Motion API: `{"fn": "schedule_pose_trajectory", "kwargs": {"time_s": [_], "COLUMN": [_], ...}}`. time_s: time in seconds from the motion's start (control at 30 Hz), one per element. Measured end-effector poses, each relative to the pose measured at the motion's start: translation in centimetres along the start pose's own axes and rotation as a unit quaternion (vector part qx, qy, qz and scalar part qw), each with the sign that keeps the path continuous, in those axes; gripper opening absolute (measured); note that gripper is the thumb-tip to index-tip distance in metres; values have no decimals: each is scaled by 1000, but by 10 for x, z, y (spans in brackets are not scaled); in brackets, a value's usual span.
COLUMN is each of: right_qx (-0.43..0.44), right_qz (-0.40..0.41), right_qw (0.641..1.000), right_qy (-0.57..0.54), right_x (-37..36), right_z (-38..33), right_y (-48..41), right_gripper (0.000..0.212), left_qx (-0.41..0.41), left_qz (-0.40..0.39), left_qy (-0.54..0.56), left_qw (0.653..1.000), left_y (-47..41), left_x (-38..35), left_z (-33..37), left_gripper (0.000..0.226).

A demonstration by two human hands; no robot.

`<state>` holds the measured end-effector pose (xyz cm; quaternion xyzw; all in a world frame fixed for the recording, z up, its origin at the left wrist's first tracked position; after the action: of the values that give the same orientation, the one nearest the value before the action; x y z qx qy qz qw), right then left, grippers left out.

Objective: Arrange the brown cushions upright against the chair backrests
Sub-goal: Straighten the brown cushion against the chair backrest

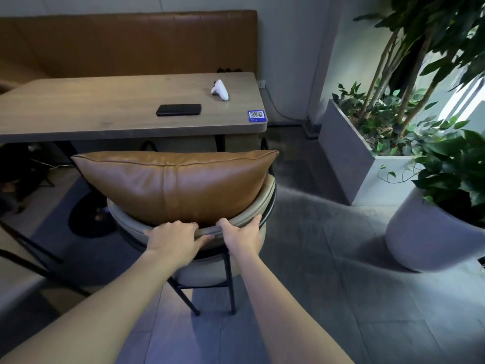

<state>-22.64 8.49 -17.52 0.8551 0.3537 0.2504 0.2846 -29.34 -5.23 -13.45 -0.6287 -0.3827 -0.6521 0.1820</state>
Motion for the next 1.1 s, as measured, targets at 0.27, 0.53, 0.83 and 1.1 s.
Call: {"fn": "schedule_pose_trajectory", "kwargs": {"time_s": [0.27,0.53,0.83,1.1], "right_qx": [16,13,11,63], "right_qz": [-15,-65,-73,1], "right_qw": [1000,997,996,947], "right_qy": [7,37,45,316], "right_x": [3,7,8,18], "right_z": [-8,-5,-3,-10], "right_y": [-11,-14,-12,24], "right_gripper": [121,122,121,62], "left_qx": [21,44,65,-22], "left_qz": [6,-2,-22,-66], "left_qy": [-10,14,47,153], "left_qw": [1000,999,997,986], "left_y": [-12,-13,-10,12], "left_x": [-2,-7,-7,-9], "left_z": [4,3,4,-6], "left_gripper": [69,73,73,73]}}
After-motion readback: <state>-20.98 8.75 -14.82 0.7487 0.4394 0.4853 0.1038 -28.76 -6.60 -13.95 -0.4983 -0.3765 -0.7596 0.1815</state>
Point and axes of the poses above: each hand's wrist, its own y-axis away from the middle knuckle, its own x-axis out of the back of the hand, z = x × y, the point moved 4 cm from there along -y, towards the middle knuckle, and after that the axes turned 13 degrees about -x, right-handed, at the moved point
